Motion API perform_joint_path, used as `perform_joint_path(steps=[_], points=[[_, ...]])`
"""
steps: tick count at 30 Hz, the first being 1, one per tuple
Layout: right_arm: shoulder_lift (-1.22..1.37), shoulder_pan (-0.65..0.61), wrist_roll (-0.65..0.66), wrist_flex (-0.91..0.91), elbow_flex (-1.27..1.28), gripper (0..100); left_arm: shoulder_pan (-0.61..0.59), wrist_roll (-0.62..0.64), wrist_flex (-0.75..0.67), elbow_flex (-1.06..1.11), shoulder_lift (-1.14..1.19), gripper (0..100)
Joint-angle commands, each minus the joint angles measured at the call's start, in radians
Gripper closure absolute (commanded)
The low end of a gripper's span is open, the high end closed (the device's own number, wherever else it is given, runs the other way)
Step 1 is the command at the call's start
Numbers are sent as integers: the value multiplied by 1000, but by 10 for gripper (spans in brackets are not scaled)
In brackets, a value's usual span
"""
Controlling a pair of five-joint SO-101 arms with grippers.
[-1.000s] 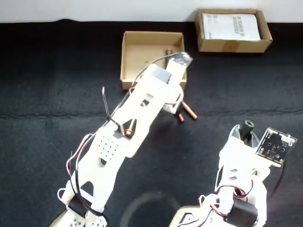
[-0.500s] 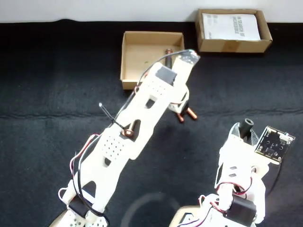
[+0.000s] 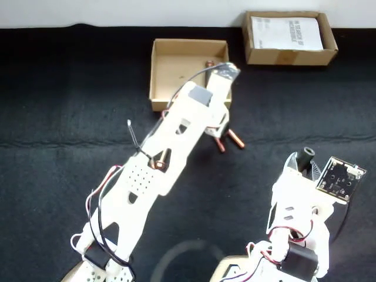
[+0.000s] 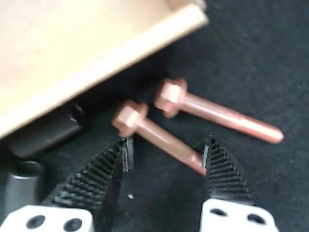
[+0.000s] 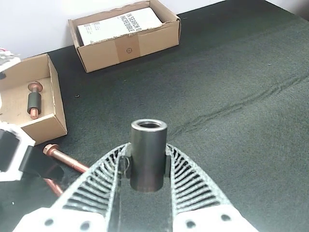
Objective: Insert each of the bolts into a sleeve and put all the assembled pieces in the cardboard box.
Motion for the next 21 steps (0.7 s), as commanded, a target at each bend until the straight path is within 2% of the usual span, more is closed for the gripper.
perform_joint_path(steps=[1,4,7,8,9,13,21], points=[[-8,13,8,-16,-8,991,-42,3,-21,-22,-1,759],[-8,13,8,-16,-8,991,-62,3,-17,-27,16,809],[-8,13,8,-15,-24,991,-68,-2,-14,-27,22,975],[-8,13,8,-15,-30,991,-68,-2,-12,-27,22,999],[-8,13,8,-15,-38,991,-65,0,-11,-25,22,975],[-8,13,8,-16,-41,991,-54,2,-5,-22,24,991],[-8,13,8,-16,-39,991,-10,-2,141,-84,16,991]])
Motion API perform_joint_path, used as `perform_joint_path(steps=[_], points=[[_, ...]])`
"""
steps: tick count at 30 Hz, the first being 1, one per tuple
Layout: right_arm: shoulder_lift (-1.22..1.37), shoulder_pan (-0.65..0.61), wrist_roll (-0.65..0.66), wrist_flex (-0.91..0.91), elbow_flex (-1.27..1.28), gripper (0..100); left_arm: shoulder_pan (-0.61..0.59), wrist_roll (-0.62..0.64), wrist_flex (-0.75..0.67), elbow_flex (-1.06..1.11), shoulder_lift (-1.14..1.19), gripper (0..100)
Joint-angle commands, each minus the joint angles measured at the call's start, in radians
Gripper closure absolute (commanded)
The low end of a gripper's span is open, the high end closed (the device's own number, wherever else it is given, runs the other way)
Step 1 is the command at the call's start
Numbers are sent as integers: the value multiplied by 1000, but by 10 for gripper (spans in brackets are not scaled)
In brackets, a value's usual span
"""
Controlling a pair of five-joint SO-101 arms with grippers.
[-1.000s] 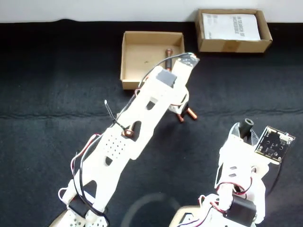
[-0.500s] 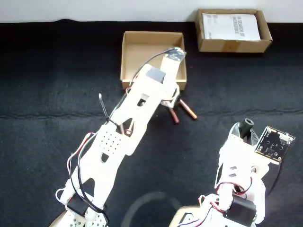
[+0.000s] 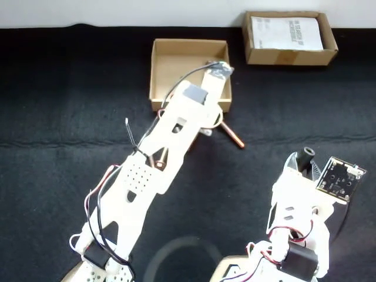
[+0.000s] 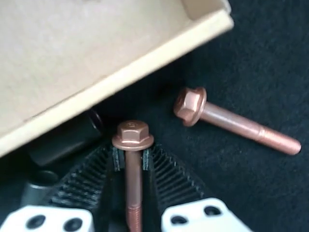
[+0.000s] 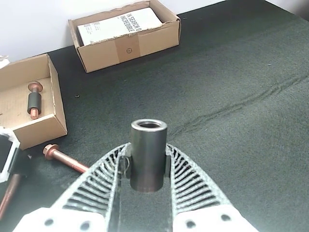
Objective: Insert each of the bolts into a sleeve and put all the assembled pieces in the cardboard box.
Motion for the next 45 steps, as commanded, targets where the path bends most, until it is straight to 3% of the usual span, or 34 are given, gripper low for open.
perform_joint_path(steps=[1,10,14,28,39,45], points=[[-8,13,8,-16,-39,991,27,-2,68,-91,-15,991],[-8,7,9,-18,-30,991,107,-2,212,-479,-19,991],[-7,-42,3,-19,-19,991,114,-2,212,-458,-116,991],[-8,-447,9,-28,81,991,142,-2,213,-464,-521,991],[-8,-530,6,-329,191,991,91,-2,219,-452,-776,991],[-8,-552,8,-492,260,991,27,-2,219,-157,-929,991]])
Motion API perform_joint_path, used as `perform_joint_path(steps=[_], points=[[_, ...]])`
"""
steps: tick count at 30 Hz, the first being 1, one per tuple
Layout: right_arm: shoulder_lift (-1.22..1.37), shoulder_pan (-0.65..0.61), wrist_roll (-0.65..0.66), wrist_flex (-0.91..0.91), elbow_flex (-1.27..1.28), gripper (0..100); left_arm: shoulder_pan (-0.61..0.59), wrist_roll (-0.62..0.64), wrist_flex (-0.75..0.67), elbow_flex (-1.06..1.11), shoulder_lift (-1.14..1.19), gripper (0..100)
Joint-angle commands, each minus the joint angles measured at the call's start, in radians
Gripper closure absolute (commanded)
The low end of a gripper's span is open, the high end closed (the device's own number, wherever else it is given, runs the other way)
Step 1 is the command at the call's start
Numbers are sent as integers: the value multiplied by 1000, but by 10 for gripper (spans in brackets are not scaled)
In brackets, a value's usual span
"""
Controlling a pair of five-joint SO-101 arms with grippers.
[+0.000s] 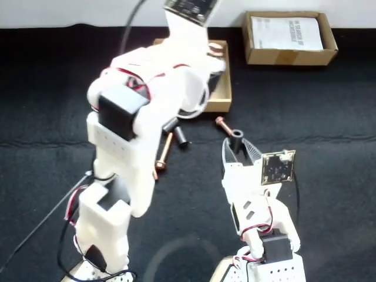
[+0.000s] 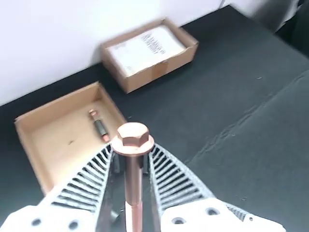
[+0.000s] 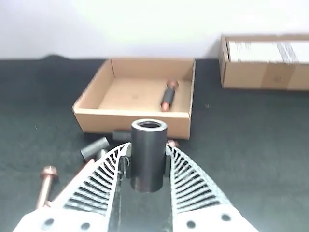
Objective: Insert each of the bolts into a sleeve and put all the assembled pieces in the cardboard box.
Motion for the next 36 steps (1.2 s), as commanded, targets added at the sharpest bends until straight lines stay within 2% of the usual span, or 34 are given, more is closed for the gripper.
perform_joint_path(steps=[1,7,12,17,21,29,36], points=[[-8,-10,8,-76,12,991,-44,-2,2,223,-162,991],[-8,-10,8,-87,33,991,-41,-2,-6,776,-501,991],[-8,-56,2,-87,35,991,-42,0,-77,1101,-707,991],[-8,-193,3,-87,36,991,-41,2,-242,1353,-826,991],[-5,-254,3,-87,36,991,-41,0,-390,1535,-889,991],[-7,-254,5,-85,36,991,-41,-2,-799,1882,-951,991],[-7,-251,3,-84,36,991,-39,-2,-1079,1933,-970,991]])
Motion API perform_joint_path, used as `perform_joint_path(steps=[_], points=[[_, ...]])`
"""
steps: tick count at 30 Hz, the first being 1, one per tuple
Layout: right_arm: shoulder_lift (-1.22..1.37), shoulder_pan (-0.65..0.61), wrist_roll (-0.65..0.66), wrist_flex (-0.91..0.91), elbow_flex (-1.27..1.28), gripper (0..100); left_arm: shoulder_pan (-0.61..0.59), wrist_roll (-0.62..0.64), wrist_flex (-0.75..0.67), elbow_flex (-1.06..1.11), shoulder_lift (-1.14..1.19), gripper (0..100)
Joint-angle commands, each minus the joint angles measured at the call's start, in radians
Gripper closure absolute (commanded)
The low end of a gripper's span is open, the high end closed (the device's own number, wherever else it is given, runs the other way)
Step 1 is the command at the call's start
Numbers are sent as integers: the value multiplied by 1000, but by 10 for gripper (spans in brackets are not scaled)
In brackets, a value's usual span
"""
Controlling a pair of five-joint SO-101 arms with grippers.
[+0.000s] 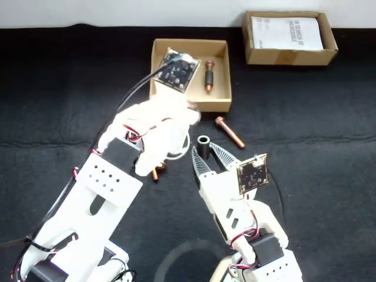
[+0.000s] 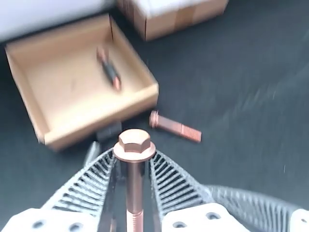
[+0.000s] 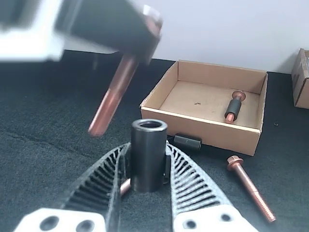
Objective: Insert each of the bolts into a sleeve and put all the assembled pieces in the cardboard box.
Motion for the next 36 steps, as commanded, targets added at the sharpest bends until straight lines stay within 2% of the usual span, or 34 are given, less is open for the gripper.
perform_joint_path(steps=[1,7,10,14,17,29,36], points=[[-8,-5,3,-19,-4,991,-4,-3,-135,-5,-47,991],[-8,-5,3,-19,-4,991,8,2,-282,-4,-47,991],[-8,-5,3,-21,-4,991,64,20,-278,-4,-53,991],[-8,-4,3,-22,-5,991,165,158,-226,2,-140,991],[-8,8,3,-22,-5,991,211,189,-196,4,-185,991],[-10,41,3,-22,-7,991,133,187,-199,93,-182,991],[-10,41,3,-22,-7,991,101,187,-468,286,-180,991]])
